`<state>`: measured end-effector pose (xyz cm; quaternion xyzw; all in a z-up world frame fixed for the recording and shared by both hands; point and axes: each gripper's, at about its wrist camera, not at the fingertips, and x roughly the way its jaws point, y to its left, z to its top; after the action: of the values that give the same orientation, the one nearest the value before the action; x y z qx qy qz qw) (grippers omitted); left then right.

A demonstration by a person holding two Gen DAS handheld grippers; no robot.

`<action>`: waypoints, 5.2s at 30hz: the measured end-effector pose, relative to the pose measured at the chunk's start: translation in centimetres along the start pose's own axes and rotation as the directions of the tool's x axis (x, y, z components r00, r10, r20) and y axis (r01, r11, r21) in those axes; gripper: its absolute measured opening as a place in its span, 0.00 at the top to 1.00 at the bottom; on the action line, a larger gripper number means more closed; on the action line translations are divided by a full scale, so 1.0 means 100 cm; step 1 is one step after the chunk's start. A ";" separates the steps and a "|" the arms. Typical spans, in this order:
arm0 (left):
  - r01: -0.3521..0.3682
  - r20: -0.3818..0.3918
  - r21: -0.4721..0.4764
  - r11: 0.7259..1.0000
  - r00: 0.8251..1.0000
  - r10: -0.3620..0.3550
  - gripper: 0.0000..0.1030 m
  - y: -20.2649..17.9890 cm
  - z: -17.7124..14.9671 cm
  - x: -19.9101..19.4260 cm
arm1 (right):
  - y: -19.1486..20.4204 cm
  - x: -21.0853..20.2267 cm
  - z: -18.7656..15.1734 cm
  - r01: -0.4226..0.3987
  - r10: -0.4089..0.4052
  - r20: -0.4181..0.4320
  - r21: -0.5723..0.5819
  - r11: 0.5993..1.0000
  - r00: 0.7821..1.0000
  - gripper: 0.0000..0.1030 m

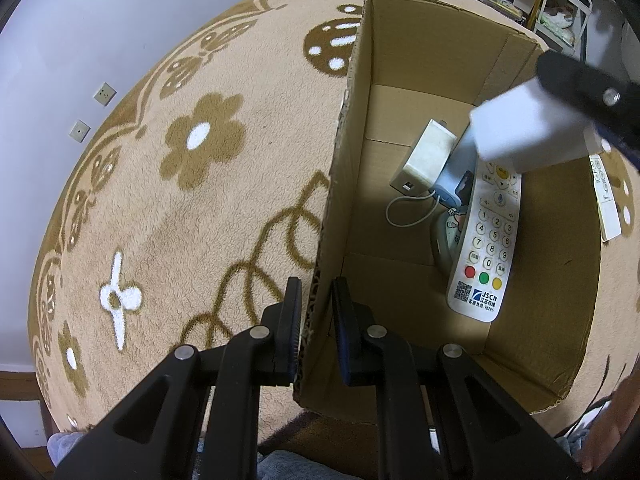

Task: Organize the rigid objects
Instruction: 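Lower the adapter into the box and open the right gripper, then move the right gripper back over the keys and yellow tag, then close the right gripper on the key ring and lift the keys, then carry the keys over the box and release them inside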

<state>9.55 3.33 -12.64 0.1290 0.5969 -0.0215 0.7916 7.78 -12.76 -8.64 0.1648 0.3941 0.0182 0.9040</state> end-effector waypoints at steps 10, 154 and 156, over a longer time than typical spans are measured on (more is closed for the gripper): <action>-0.003 0.000 -0.001 1.000 1.000 0.003 0.85 0.001 0.000 0.000 | 0.005 0.015 -0.009 0.031 -0.031 -0.048 -0.008 1.000 0.998 0.45; -0.020 -0.015 0.012 1.000 1.000 0.020 0.86 0.000 -0.002 0.003 | 0.007 -0.108 0.036 -0.076 0.066 0.250 0.029 0.997 0.966 0.88; -0.019 -0.015 0.012 1.000 1.000 0.020 0.86 0.000 -0.002 0.003 | 0.012 -0.105 0.035 -0.087 0.081 0.247 0.012 0.996 0.966 0.88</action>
<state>9.48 3.39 -13.01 0.1396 0.6014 -0.0162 0.7865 3.16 -14.33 1.37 0.1927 0.2719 0.0313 0.9423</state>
